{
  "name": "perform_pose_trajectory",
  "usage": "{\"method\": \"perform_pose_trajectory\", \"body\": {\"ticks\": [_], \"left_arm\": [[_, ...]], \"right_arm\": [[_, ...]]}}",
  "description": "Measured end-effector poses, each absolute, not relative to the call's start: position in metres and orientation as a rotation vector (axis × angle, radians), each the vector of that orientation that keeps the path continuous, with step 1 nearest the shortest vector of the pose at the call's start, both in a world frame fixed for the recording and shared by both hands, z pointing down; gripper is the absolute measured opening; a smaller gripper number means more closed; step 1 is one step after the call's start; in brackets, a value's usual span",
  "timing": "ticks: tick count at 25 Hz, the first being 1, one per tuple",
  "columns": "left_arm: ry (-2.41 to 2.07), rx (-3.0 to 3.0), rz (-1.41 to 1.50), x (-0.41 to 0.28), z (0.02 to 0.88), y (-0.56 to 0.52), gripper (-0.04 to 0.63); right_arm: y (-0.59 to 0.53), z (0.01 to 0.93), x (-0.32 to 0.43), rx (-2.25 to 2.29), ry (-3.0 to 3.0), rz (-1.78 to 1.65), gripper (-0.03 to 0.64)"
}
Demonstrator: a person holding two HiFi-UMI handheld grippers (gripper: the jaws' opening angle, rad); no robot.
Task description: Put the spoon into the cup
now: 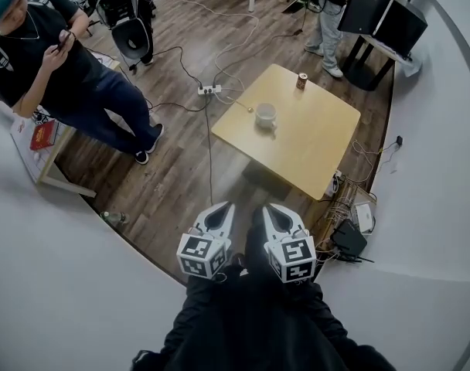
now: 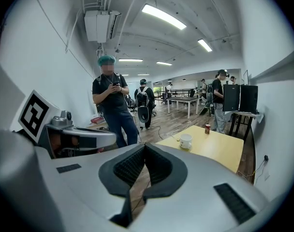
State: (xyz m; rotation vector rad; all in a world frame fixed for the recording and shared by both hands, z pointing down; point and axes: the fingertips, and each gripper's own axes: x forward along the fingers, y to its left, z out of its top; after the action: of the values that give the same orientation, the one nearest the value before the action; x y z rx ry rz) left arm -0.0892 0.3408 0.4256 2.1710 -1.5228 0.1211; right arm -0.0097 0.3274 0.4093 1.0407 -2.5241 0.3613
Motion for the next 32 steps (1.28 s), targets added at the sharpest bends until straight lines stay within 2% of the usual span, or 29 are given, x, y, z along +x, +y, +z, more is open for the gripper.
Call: {"method": "perform_pose_trajectory", "body": {"ticks": [19,32], "left_arm": [[-1.511,2.206,0.155,-0.084,0.42,0.125,0.034],[-1.485,2.179,0.181,-0.062,0.436,-0.001,0.034]], "right_arm": [[0.111,0.4,-0.002,1.106,-2.55,0.378,0.021],[-0.01,0.416,0.033,1.165,-2.523,0.448,0.021]]}}
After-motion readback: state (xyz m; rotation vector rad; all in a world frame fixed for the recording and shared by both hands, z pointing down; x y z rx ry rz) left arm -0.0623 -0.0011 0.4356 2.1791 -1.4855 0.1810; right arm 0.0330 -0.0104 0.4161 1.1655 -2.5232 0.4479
